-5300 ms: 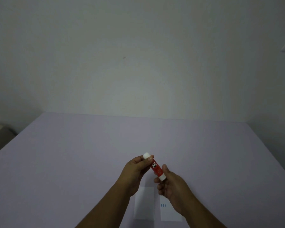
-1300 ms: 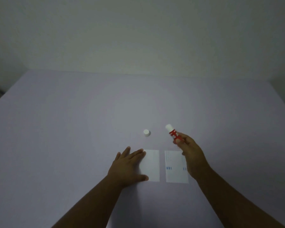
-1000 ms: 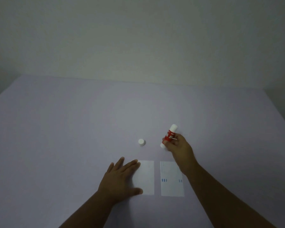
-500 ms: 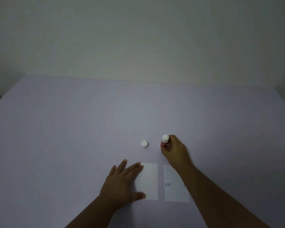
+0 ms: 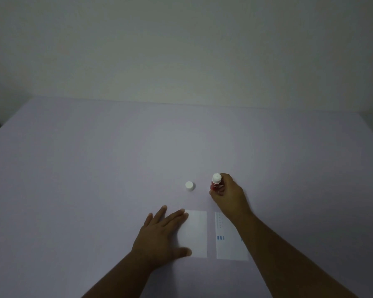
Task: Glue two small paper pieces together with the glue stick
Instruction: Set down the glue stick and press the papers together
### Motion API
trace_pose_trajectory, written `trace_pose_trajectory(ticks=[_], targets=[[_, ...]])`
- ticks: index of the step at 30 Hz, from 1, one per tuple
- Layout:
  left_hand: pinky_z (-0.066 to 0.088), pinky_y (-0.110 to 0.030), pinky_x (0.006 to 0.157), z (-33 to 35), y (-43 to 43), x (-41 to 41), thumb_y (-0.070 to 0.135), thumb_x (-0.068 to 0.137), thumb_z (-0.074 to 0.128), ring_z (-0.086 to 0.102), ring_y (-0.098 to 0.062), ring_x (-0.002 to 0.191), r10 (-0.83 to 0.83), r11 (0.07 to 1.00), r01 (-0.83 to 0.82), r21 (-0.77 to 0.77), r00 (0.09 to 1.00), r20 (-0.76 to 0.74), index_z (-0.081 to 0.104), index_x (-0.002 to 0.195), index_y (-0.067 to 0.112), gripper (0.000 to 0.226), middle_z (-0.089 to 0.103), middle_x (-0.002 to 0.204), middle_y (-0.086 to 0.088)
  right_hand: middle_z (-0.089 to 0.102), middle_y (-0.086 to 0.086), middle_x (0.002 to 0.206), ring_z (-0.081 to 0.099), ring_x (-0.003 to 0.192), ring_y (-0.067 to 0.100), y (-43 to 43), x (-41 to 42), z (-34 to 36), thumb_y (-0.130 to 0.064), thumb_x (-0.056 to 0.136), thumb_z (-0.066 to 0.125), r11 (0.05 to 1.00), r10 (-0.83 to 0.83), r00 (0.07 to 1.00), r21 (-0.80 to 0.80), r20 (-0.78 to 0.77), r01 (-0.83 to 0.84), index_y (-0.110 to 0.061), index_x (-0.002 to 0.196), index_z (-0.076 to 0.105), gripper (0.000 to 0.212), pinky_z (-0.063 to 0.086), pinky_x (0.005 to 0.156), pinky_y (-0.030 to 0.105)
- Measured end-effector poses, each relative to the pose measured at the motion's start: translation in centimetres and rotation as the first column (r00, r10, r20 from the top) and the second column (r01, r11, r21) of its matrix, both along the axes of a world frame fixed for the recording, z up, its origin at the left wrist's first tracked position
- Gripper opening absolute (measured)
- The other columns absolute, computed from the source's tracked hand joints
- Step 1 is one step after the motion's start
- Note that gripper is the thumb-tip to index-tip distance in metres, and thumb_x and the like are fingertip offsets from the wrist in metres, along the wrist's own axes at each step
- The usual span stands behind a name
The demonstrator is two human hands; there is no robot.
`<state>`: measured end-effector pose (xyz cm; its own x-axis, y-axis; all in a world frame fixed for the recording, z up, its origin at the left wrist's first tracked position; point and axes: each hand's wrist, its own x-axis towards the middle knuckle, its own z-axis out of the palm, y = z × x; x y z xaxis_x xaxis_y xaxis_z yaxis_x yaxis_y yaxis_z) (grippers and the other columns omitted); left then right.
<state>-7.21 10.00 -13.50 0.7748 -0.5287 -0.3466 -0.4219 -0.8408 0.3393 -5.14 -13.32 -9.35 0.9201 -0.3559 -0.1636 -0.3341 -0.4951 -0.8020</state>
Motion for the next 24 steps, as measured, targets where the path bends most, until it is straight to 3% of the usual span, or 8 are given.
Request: trace_pose_trajectory(ticks=[9, 13, 16, 18, 20, 22, 24], targets=[[-0.004, -0.043, 0.115, 0.0, -0.1, 0.0, 0.086, 0.062, 0.041, -0.010, -0.012, 0.145, -0.001, 1.000, 0.001, 0.012, 1.000, 0.002, 0.003, 0.144, 0.050, 0.097, 0.002, 0.153, 0.032, 0.065, 0.004, 0.099, 0.059, 0.082, 0.016, -0.1, -0.2, -0.4, -0.016, 0.081, 0.067, 0.997, -0.072, 0.997, 0.026, -0.003, 0.072, -0.014, 0.112, 0.054, 0.034, 0.046, 0.076, 0.026], [-0.005, -0.043, 0.116, 0.2, -0.1, 0.1, 0.084, 0.065, 0.042, -0.010, -0.013, 0.145, -0.008, 1.000, 0.008, 0.008, 1.000, -0.011, 0.004, 0.145, 0.049, 0.095, 0.002, 0.154, 0.029, 0.063, 0.013, 0.104, 0.060, 0.092, 0.028, -0.4, -1.2, 0.1, 0.002, 0.080, 0.056, 0.935, -0.338, 0.941, 0.102, -0.034, 0.340, -0.007, 0.113, 0.052, 0.034, 0.048, 0.085, 0.035], [-0.005, -0.044, 0.116, 0.4, -0.1, 0.1, 0.083, 0.066, 0.043, -0.010, -0.014, 0.145, -0.014, 1.000, 0.014, 0.010, 1.000, -0.022, 0.004, 0.145, 0.048, 0.095, 0.002, 0.155, 0.028, 0.062, 0.012, 0.098, 0.059, 0.091, 0.030, 0.3, -3.4, 0.6, 0.002, 0.083, 0.049, 0.858, -0.497, 0.867, 0.132, -0.034, 0.497, -0.008, 0.104, 0.057, 0.025, 0.050, 0.084, 0.040], [-0.005, -0.045, 0.116, 0.5, -0.1, 0.1, 0.082, 0.067, 0.044, -0.010, -0.014, 0.145, -0.013, 1.000, 0.014, 0.018, 0.999, -0.031, 0.004, 0.145, 0.047, 0.095, 0.002, 0.155, 0.027, 0.064, 0.008, 0.092, 0.060, 0.087, 0.026, 1.6, -6.0, 0.3, 0.003, 0.081, 0.051, 0.930, -0.363, 0.932, 0.059, 0.000, 0.363, -0.012, 0.094, 0.062, 0.023, 0.047, 0.080, 0.033], [-0.005, -0.046, 0.116, 0.6, -0.1, 0.2, 0.081, 0.068, 0.045, -0.010, -0.015, 0.145, -0.016, 0.999, 0.017, 0.028, 0.999, -0.036, 0.004, 0.145, 0.047, 0.094, 0.002, 0.156, 0.026, 0.062, -0.001, 0.086, 0.059, 0.086, 0.019, 2.9, -8.8, 0.0, 0.003, 0.078, 0.058, 0.995, -0.083, 0.996, -0.048, 0.013, 0.083, -0.015, 0.087, 0.067, 0.022, 0.045, 0.081, 0.028], [-0.004, -0.047, 0.116, 0.6, -0.2, 0.2, 0.080, 0.069, 0.045, -0.009, -0.017, 0.146, -0.022, 0.999, 0.024, 0.034, 0.999, -0.037, 0.004, 0.146, 0.045, 0.094, 0.003, 0.157, 0.024, 0.065, -0.002, 0.085, 0.056, 0.086, 0.015, 3.6, -11.1, -0.5, -0.003, 0.077, 0.063, 0.964, 0.196, 0.980, -0.191, 0.030, -0.187, -0.016, 0.086, 0.070, 0.017, 0.041, 0.083, 0.024], [-0.004, -0.048, 0.116, 0.7, -0.2, 0.2, 0.080, 0.069, 0.045, -0.008, -0.018, 0.146, -0.024, 0.999, 0.025, 0.035, 0.999, -0.040, 0.005, 0.146, 0.044, 0.094, 0.004, 0.157, 0.022, 0.067, -0.003, 0.083, 0.057, 0.083, 0.015, 3.7, -12.2, -1.0, -0.012, 0.076, 0.068, 0.851, 0.411, 0.911, -0.373, 0.037, -0.369, -0.020, 0.085, 0.070, 0.012, 0.042, 0.079, 0.023]])
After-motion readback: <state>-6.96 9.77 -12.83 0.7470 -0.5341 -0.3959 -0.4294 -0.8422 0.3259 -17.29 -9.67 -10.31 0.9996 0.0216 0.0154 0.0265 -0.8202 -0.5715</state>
